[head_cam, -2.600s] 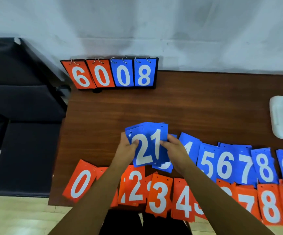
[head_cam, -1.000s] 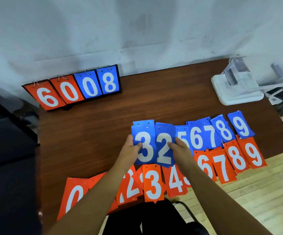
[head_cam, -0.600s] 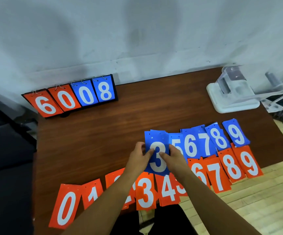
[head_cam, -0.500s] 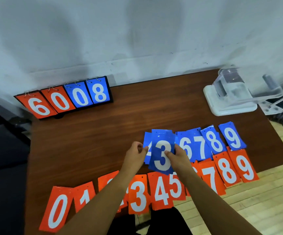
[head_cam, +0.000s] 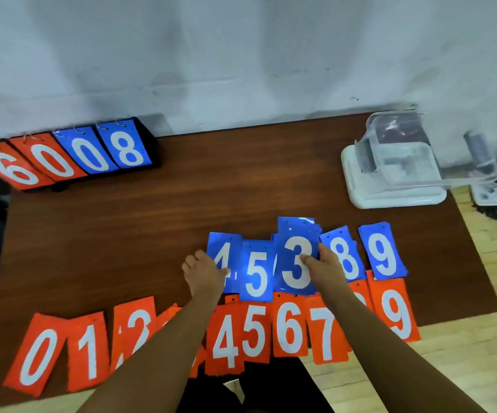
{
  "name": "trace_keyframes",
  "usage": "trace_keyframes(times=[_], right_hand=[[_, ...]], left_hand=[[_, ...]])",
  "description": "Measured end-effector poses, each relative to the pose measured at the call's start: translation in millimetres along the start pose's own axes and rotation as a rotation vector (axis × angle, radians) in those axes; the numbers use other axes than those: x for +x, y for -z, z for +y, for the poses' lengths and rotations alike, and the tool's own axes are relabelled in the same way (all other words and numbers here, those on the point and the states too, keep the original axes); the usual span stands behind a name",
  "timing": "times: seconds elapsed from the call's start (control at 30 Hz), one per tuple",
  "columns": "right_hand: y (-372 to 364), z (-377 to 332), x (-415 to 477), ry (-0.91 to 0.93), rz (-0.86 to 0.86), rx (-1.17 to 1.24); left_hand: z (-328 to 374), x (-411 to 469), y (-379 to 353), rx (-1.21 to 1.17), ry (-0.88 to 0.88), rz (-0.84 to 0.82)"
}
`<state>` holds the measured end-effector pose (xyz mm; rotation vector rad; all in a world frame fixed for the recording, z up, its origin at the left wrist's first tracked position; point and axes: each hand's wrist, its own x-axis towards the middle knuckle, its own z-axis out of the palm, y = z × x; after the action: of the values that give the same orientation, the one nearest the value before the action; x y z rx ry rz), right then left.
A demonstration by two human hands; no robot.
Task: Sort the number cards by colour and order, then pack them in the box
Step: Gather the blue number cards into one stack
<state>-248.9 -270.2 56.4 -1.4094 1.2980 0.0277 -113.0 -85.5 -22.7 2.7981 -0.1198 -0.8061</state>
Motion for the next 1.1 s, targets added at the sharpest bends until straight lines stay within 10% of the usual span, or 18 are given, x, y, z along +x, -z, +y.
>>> trace_keyframes(times=[0.57,0.87,1.1], right_hand=[[-4,-17,9,-0.031,-0.221,0.093],[-13,-17,-17,0.094,-0.37,0.078],[19,0,3,0.104,-0.123,-0.006]], left_hand=[[2,-28,69,-0.908,0.003,-0.131],[51,-55,43,-0.604,-0.205,-0.267],[61,-46,19,-0.387,-0.187,-0.158]])
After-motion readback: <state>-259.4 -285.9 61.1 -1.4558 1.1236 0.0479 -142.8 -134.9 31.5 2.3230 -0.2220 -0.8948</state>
